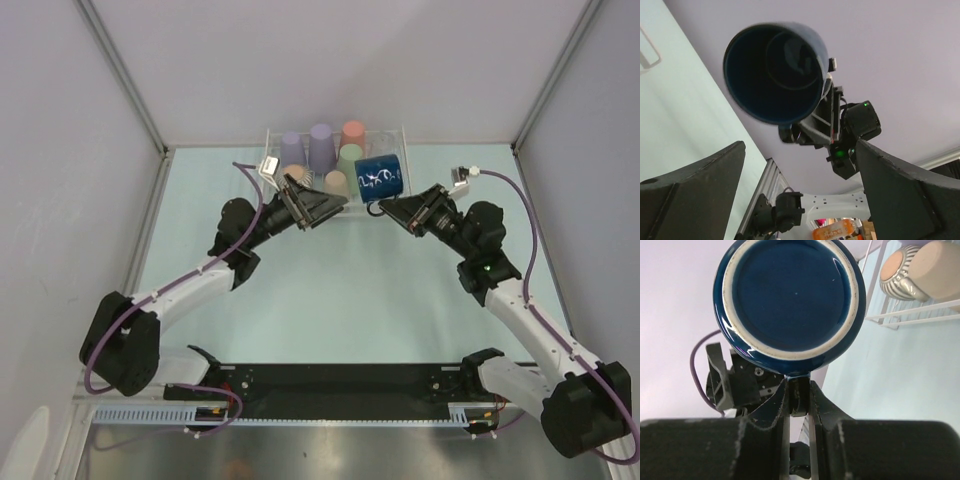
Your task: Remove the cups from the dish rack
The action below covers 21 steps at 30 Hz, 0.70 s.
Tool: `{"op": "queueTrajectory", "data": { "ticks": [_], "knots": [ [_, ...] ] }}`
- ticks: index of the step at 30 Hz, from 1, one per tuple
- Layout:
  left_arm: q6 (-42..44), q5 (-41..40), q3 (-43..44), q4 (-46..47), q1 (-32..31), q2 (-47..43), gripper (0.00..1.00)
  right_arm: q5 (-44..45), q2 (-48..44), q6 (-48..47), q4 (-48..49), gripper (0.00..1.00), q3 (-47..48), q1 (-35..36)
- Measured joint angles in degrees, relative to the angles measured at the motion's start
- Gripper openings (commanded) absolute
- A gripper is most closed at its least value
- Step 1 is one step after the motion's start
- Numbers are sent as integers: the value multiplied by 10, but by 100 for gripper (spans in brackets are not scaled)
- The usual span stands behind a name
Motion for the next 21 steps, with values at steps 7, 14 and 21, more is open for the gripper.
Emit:
{"op": "queueTrajectory", "data": {
  "ticks": [7, 14, 21],
  "knots": [
    [10, 0, 62, -13, 0, 19, 95, 4, 0, -1, 0, 0, -3, 30],
    [14, 0, 70, -15, -2, 38, 93, 6, 0, -5, 0, 0, -4, 54],
    [15, 0, 85, -18, -8, 56, 68, 6, 13, -7, 7, 0, -14, 85]
  ]
}}
